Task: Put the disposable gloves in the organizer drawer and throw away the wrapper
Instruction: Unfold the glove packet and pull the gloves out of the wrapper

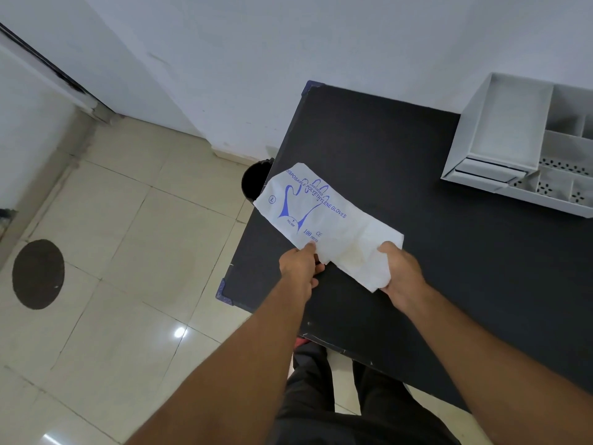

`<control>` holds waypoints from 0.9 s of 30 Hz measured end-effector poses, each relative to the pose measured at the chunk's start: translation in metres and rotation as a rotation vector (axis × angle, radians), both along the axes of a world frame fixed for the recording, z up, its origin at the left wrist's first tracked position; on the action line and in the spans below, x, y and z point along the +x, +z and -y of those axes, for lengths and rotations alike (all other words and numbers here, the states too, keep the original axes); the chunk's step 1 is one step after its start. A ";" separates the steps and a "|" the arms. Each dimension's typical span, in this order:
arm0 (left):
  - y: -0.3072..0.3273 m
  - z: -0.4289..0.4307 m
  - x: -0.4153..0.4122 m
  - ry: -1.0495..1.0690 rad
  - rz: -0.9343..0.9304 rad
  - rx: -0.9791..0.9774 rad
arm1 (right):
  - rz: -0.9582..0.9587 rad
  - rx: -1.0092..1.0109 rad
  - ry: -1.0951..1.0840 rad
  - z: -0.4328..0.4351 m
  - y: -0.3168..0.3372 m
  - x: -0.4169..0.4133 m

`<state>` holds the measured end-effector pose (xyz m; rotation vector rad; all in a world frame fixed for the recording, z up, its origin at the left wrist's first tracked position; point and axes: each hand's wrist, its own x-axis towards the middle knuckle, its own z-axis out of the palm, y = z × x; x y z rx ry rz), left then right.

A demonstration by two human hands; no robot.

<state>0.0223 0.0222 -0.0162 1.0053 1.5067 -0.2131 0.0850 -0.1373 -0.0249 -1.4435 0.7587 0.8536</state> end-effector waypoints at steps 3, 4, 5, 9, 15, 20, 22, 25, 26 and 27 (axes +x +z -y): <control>0.002 0.000 -0.007 -0.266 -0.058 0.187 | 0.017 -0.027 -0.003 0.000 0.000 0.001; 0.003 0.001 -0.010 -0.388 -0.097 0.334 | 0.032 -0.044 0.000 0.000 -0.001 0.001; 0.005 0.002 -0.013 -0.487 -0.133 0.493 | 0.044 -0.057 0.004 0.001 -0.001 0.001; 0.007 0.012 -0.015 -0.795 0.023 0.960 | 0.058 -0.104 0.003 0.003 -0.002 0.003; 0.000 0.014 0.009 -1.501 0.145 0.893 | 0.059 -0.058 -0.012 0.003 -0.001 0.000; -0.012 0.011 0.019 -1.710 -0.005 0.722 | 0.096 -0.107 -0.002 0.003 0.000 0.004; -0.014 0.011 0.019 -1.712 -0.017 0.708 | 0.128 -0.134 0.002 0.003 0.000 0.004; -0.014 0.013 0.017 -1.707 -0.015 0.705 | 0.148 -0.127 0.001 0.003 0.000 0.004; -0.014 0.014 0.016 -1.703 -0.016 0.704 | 0.145 -0.106 -0.004 0.002 0.001 0.004; -0.014 0.013 0.016 -1.698 -0.015 0.702 | 0.138 -0.095 -0.003 0.002 0.001 0.005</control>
